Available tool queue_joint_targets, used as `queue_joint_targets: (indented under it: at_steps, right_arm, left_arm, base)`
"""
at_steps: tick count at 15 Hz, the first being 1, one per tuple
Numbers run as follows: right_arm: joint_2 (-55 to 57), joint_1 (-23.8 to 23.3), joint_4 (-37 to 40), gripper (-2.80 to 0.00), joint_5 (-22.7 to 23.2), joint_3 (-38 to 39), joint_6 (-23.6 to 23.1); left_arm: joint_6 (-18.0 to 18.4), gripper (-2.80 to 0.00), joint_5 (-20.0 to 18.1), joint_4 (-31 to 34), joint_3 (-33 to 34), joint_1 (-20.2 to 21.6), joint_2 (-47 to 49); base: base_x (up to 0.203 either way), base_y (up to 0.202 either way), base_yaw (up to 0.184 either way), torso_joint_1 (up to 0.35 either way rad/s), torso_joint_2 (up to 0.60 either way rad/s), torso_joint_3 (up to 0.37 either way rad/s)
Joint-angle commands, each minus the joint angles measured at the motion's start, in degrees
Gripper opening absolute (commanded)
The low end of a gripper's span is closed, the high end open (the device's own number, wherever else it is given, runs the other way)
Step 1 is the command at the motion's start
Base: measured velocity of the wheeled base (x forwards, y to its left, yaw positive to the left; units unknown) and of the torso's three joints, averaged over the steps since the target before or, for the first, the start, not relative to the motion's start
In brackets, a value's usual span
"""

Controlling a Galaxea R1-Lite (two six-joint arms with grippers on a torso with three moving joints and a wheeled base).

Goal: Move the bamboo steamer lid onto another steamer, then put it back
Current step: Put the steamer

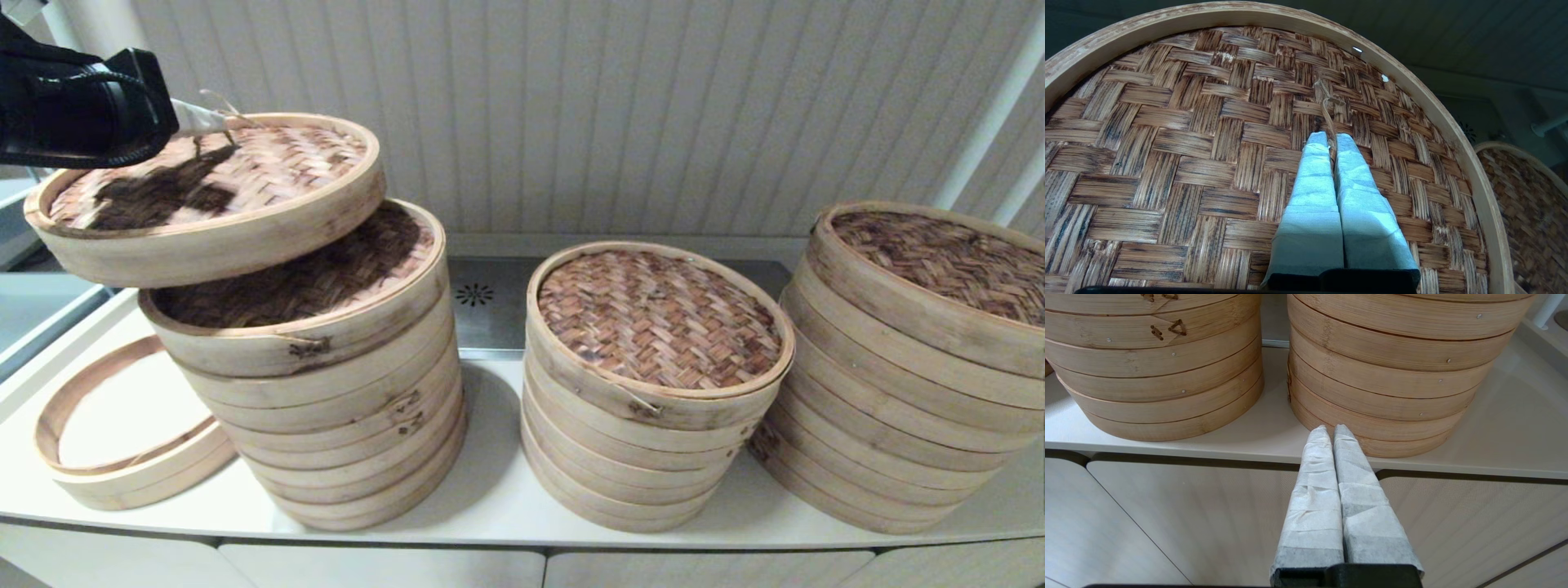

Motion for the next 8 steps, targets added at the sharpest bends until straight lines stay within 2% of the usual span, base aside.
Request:
queue_joint_targets:
  at_steps: [1,4,8]
  right_arm:
    - [-0.01,0.06,-0.01,-2.80,0.01,0.01,0.01]
    - [-0.01,0.06,-0.01,-2.80,0.01,0.01,0.00]
    - [-0.01,0.06,-0.01,-2.80,0.01,0.01,-0.07]
  left_arm:
    - [-0.16,-2.80,-0.09,0.03,0.67,-1.94,0.40]
    - [-0.43,-2.80,-0.09,0.56,1.20,-4.29,0.48]
    - [-1.58,-2.80,-0.24,0.20,2.58,-4.69,0.40]
  base:
    - [0.000,0.000,0.000,0.000,0.00,0.000]
    - [0.000,0.000,0.000,0.000,0.00,0.000]
    - [0.000,0.000,0.000,0.000,0.00,0.000]
